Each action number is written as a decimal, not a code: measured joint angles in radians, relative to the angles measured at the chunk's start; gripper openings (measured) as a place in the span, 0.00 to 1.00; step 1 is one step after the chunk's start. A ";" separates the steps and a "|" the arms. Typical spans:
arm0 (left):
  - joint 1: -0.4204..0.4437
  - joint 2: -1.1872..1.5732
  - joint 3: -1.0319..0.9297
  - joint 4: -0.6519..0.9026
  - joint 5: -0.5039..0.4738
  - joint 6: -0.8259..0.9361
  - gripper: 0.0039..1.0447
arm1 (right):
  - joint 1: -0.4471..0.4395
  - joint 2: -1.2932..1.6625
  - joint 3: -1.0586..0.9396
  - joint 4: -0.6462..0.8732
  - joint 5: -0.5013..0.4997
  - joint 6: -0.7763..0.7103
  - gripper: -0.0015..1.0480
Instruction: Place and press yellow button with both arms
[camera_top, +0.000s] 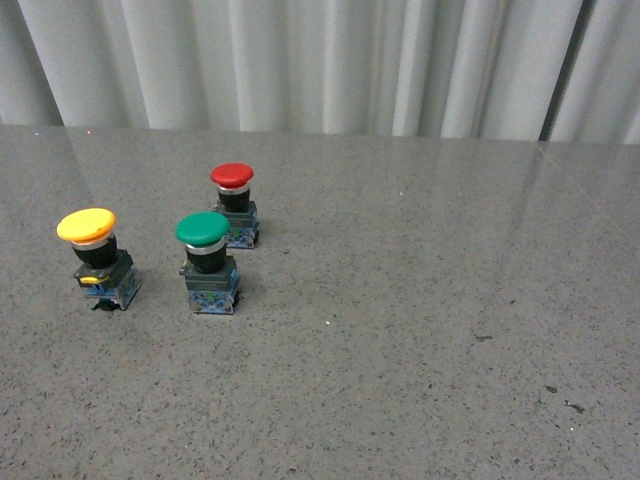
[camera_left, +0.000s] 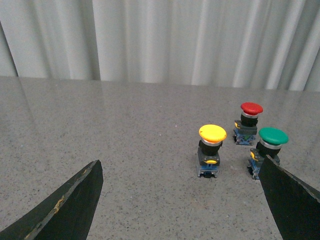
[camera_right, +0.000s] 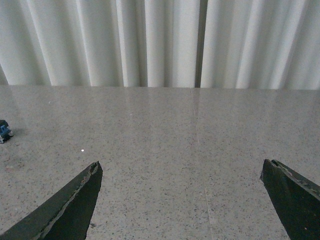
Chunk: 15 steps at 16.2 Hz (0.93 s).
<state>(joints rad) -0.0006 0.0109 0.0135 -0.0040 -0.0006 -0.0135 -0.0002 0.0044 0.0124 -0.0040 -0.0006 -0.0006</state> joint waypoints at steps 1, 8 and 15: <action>0.000 0.000 0.000 0.000 0.000 0.000 0.94 | 0.000 0.000 0.000 0.000 0.000 0.000 0.94; 0.000 0.000 0.000 0.000 0.000 0.000 0.94 | 0.000 0.000 0.000 0.000 0.000 0.000 0.94; 0.000 0.000 0.000 0.000 0.000 0.000 0.94 | 0.000 0.000 0.000 0.000 0.000 0.000 0.94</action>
<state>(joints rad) -0.0006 0.0109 0.0135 -0.0036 -0.0006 -0.0135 -0.0002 0.0044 0.0124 -0.0040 -0.0010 -0.0006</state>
